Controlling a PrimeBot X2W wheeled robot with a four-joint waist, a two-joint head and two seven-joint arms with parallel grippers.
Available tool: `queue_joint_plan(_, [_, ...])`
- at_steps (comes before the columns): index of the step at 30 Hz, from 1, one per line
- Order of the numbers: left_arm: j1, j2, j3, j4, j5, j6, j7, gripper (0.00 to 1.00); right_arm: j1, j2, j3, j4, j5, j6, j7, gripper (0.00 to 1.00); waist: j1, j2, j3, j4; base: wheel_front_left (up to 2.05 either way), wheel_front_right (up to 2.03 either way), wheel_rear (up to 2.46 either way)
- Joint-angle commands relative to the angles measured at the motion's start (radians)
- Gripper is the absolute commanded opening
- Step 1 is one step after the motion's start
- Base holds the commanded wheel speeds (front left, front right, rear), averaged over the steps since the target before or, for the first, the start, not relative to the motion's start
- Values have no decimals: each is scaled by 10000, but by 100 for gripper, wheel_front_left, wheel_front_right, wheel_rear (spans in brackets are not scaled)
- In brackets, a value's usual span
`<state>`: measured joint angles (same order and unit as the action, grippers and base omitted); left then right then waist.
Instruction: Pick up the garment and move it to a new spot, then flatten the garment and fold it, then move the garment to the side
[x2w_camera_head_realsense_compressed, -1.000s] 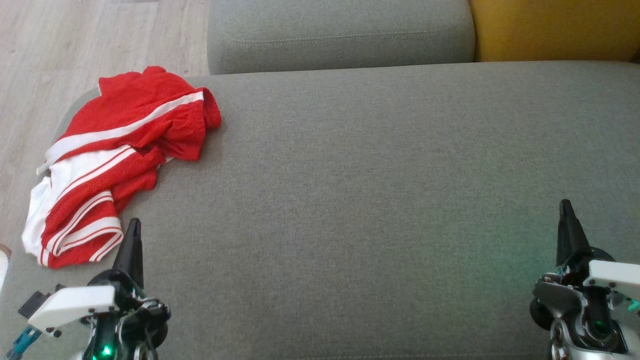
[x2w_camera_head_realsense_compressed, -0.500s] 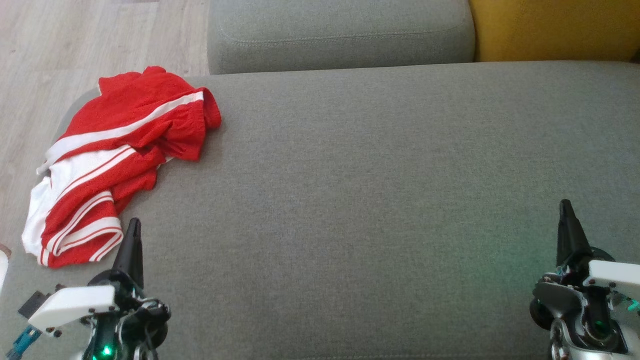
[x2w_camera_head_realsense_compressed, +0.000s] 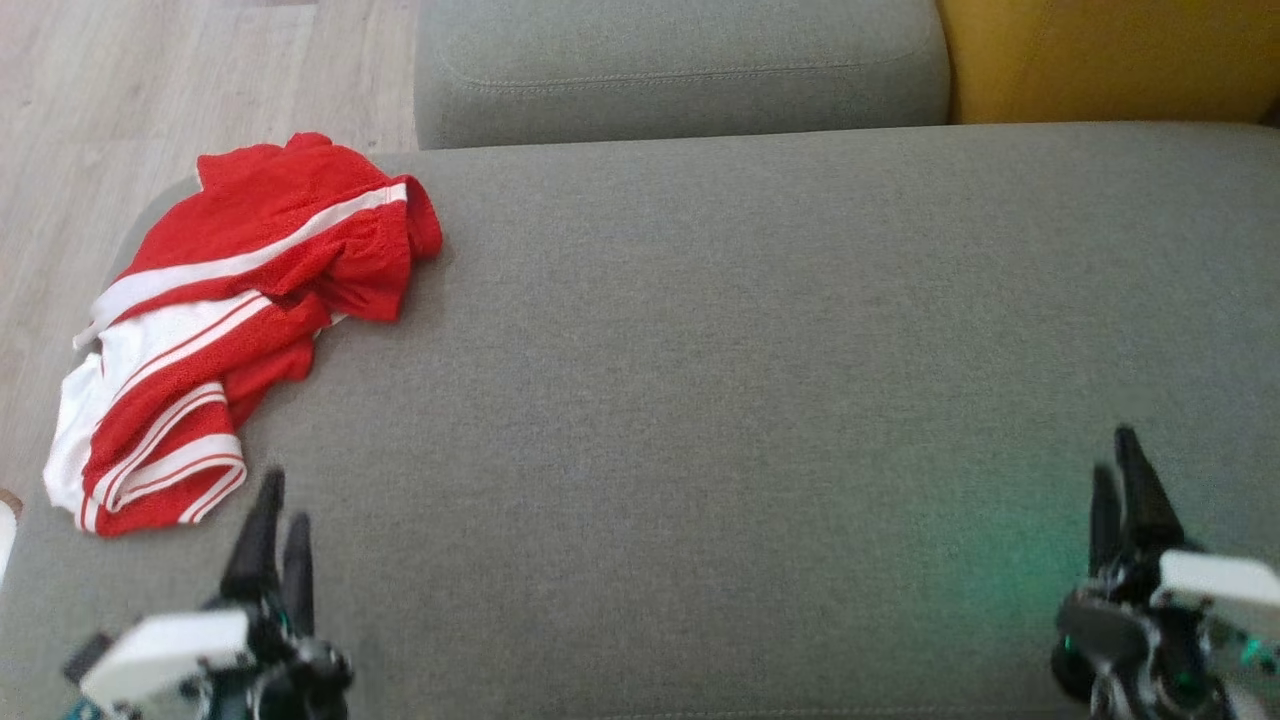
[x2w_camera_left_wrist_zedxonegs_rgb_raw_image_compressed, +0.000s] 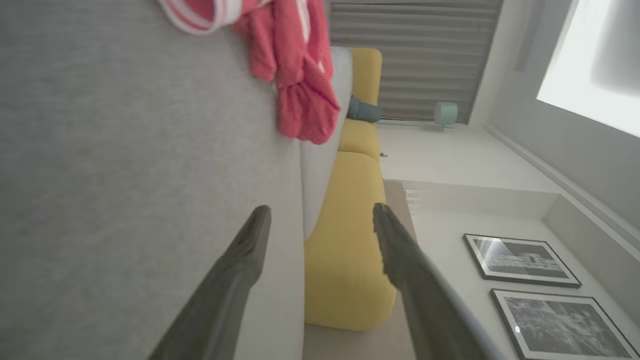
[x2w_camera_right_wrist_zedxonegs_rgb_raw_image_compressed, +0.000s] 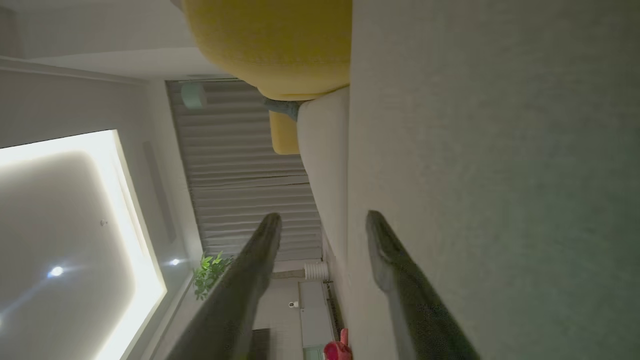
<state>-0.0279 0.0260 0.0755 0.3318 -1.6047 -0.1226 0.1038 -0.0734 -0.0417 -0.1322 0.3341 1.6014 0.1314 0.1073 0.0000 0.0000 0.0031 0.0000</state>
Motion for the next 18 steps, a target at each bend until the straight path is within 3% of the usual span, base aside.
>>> queue_joint_plan(1, [5,-2,-3,2,1,0,-3,100,4,2,4,2,-1,0,-4,100,0,0,0,0,0,0,0])
queue_joint_plan(18, [168,33,-316,-524,694,166,-529,100,185,-11,339,-349,-657,-1,-534,100,0,0,-25,-9,0,0,0])
